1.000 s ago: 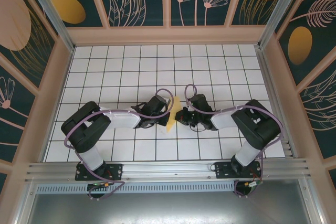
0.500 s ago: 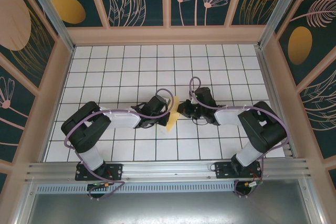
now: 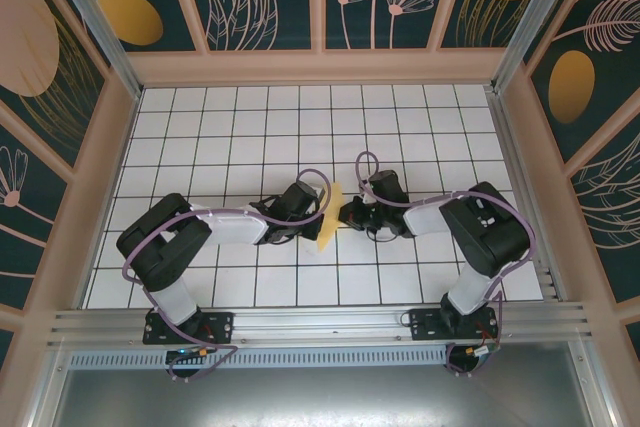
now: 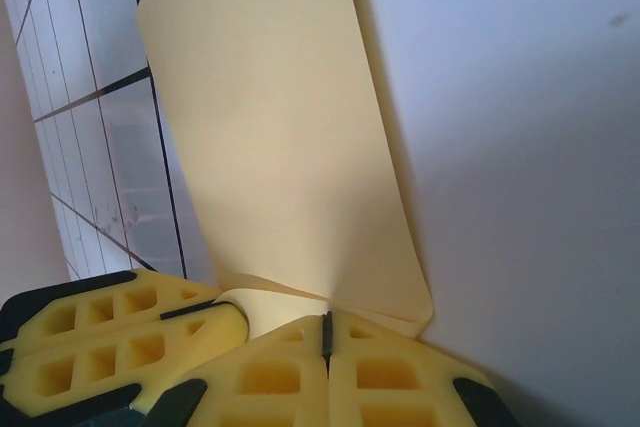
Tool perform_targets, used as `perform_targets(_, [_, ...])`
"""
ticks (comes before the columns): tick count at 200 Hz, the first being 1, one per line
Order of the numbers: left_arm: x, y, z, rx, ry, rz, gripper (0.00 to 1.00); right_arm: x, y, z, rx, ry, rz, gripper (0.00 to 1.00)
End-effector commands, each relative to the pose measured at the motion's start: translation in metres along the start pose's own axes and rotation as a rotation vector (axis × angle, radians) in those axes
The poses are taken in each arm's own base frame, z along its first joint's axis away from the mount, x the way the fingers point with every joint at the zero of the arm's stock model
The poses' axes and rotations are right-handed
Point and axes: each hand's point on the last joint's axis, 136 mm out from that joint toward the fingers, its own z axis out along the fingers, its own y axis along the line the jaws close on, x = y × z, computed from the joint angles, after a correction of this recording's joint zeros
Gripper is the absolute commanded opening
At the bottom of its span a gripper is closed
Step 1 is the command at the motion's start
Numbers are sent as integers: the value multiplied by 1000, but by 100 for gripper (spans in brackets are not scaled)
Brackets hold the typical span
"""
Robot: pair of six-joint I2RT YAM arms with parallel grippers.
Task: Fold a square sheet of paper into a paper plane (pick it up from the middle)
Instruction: Third fold the triangle at the center of the table.
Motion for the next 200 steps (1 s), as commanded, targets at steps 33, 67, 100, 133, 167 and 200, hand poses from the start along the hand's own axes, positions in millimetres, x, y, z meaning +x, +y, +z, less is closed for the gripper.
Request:
perform_targets(33, [46, 24, 12, -76, 160, 4, 1, -31, 23, -23, 7, -74, -54, 0])
perform_targets(67, [47, 23, 12, -74, 162, 5, 1, -30, 18, -15, -7, -44, -43, 0])
perform_targets(100, [46, 23, 11, -76, 159, 3, 1, -24, 2, -8, 16, -34, -17, 0])
perform_targets(133, [46, 23, 10, -76, 158, 2, 1, -19, -23, -2, 86, -35, 24, 0])
perform_targets(167, [46, 24, 10, -78, 158, 1, 1, -28, -9, -12, 74, -62, 21, 0])
perform_targets(200, [46, 22, 9, -64, 159, 6, 1, -37, 26, -27, -11, -87, -29, 0])
